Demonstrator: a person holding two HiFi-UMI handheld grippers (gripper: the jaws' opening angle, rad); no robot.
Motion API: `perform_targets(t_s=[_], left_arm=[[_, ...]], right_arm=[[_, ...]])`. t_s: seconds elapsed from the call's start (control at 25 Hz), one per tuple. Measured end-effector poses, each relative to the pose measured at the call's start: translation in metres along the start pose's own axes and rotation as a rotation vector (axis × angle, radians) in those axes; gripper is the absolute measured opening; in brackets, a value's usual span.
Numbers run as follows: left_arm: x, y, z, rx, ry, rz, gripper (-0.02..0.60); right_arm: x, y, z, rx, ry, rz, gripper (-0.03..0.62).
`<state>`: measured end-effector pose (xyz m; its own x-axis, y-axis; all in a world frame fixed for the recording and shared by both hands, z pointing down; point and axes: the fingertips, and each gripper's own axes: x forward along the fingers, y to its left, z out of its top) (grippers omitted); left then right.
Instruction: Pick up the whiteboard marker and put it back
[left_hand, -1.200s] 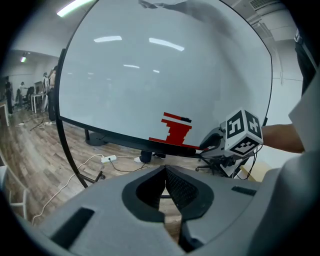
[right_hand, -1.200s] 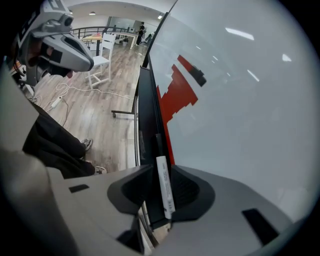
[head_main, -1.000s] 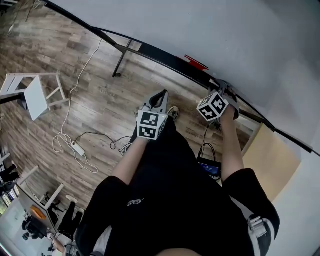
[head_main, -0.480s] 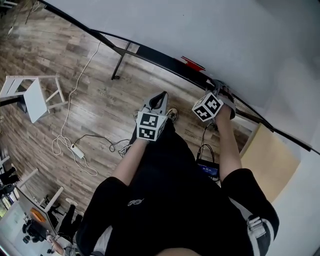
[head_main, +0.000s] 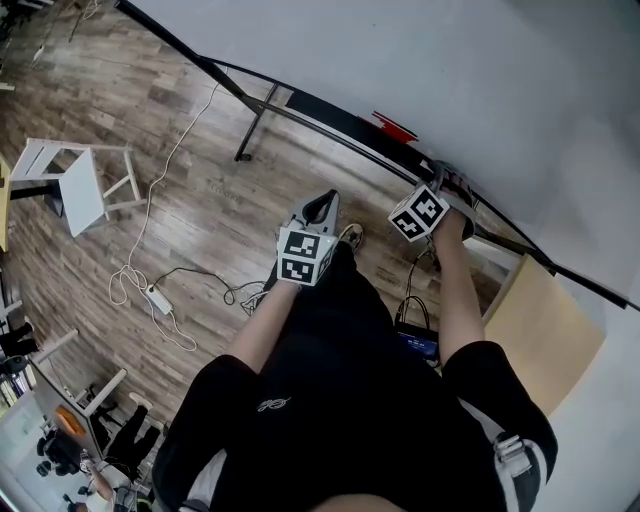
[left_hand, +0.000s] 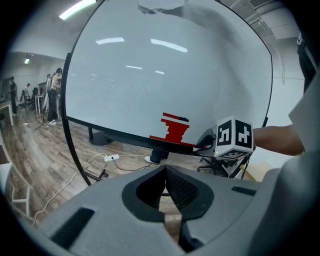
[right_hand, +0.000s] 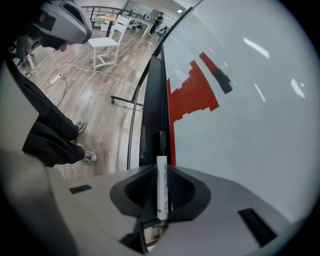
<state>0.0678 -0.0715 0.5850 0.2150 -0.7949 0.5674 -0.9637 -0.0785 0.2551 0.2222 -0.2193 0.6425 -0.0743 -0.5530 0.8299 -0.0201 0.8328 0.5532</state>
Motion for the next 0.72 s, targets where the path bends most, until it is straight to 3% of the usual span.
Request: perform_targets(t_s=[0.2,0.48,0.72], left_arm=[[-0.005,-0.003,-0.002,0.008,-0.004,0.006,0.006],[0.000,-0.026,0.012,0.039,-0.017,-0.036,0.006],[0.000,-0.049,0.025,0.067,-0.051,-0.058,0.006]], right_arm=[[-0.007,0.001,0.003,0.018,-0.034,0.011,0.054],[-0.045,-0.006,0.007,0.068,-0.150,-0.058,0.054],[-0.082,0.002,0.010,0.140,-0.253,-0.047,0.054]])
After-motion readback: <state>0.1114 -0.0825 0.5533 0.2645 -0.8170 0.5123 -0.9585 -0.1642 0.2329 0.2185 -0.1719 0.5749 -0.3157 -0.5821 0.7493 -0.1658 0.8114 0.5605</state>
